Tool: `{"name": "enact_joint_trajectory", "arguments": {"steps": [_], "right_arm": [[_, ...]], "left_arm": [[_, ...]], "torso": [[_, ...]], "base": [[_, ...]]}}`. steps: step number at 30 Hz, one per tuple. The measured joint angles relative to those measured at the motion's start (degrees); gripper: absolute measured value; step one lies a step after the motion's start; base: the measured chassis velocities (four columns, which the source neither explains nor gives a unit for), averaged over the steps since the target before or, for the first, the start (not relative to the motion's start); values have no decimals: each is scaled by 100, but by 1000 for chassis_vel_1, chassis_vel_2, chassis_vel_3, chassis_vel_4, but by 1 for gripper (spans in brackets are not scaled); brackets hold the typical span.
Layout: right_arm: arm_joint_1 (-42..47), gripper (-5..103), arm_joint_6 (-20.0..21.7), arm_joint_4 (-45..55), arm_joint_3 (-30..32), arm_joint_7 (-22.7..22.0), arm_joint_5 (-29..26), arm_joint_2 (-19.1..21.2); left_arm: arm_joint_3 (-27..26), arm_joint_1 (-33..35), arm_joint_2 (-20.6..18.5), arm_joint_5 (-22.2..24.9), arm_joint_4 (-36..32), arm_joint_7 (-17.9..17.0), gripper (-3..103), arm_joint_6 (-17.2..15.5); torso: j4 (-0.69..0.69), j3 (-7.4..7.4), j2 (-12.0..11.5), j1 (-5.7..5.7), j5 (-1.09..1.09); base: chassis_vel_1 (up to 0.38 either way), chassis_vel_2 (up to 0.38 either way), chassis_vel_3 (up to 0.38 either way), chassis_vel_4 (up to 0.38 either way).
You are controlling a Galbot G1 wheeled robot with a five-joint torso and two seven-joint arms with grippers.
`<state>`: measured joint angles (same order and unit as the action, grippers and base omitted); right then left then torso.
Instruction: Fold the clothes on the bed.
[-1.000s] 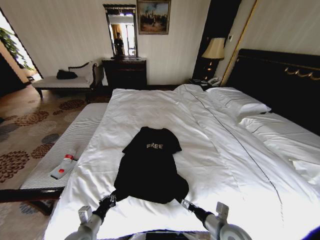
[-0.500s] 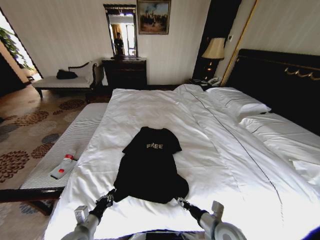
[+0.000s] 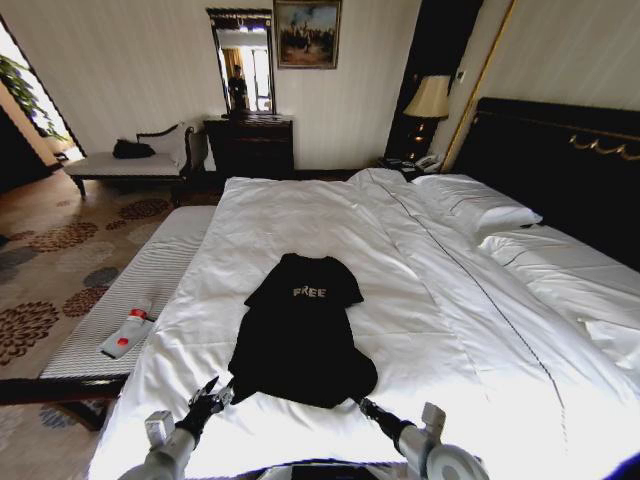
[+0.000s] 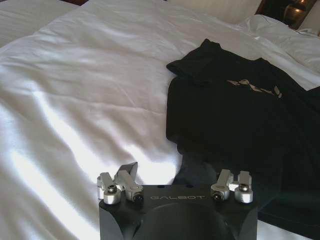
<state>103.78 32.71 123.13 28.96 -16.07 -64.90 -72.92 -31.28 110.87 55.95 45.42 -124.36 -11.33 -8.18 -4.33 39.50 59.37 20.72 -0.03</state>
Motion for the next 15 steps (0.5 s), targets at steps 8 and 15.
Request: {"name": "enact_joint_trajectory", "arguments": {"steps": [8,15], "right_arm": [[17,0,-31,-11,34,13,-9,11],[59,0,-40,13,66,13,37,51]], "left_arm": [[-32,78,60,-19,-28,7,96,-2],[-6,90,88,8,67,61,100,-15]], "torso": [[0,0,0,0,0],[0,0,0,0,0]], "base": [[0,0,0,0],[0,0,0,0]]}}
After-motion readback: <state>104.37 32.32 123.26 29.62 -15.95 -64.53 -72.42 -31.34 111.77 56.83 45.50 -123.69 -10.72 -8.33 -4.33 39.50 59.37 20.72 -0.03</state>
